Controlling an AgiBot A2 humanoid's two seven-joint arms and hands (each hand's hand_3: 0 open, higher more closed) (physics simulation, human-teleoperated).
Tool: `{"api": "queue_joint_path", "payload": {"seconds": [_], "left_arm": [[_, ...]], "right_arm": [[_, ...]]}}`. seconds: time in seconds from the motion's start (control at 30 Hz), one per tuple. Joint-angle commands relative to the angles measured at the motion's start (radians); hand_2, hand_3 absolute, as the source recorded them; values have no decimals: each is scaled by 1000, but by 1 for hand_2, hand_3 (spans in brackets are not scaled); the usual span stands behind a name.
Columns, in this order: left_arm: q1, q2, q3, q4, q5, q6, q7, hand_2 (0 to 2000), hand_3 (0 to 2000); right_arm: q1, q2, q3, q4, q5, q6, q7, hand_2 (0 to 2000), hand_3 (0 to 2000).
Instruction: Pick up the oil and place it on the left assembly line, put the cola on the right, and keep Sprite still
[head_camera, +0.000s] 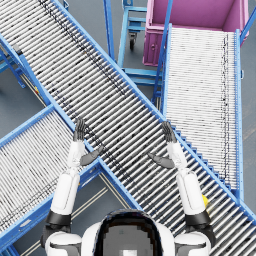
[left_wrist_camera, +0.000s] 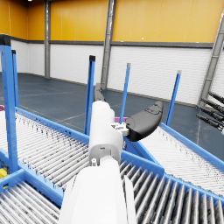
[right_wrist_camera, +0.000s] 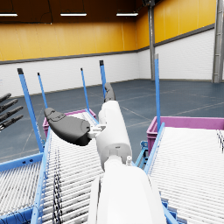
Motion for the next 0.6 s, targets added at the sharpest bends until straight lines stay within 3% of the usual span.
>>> {"api": "queue_joint_path", "payload": {"seconds": [0.03, 0.17, 0.23, 0.33, 0.6], "left_arm": [[0, 0, 0, 0, 0, 0, 0, 0, 0], [3, 1, 19, 13, 0, 0, 0, 0, 0], [9, 11, -10, 2, 0, -49, -49, 0, 0], [25, 28, -51, -22, 0, -82, -82, 0, 0], [71, 63, -146, -71, 0, -100, -99, 0, 0]], "right_arm": [[0, 0, 0, 0, 0, 0, 0, 0, 0], [9, -5, 24, -16, 0, 0, 0, 0, 0], [12, -13, 0, -2, 0, -48, 49, 0, 0], [35, -35, -23, 18, 0, -81, 82, 0, 0], [88, -78, -105, 114, 0, -98, 100, 0, 0]]}}
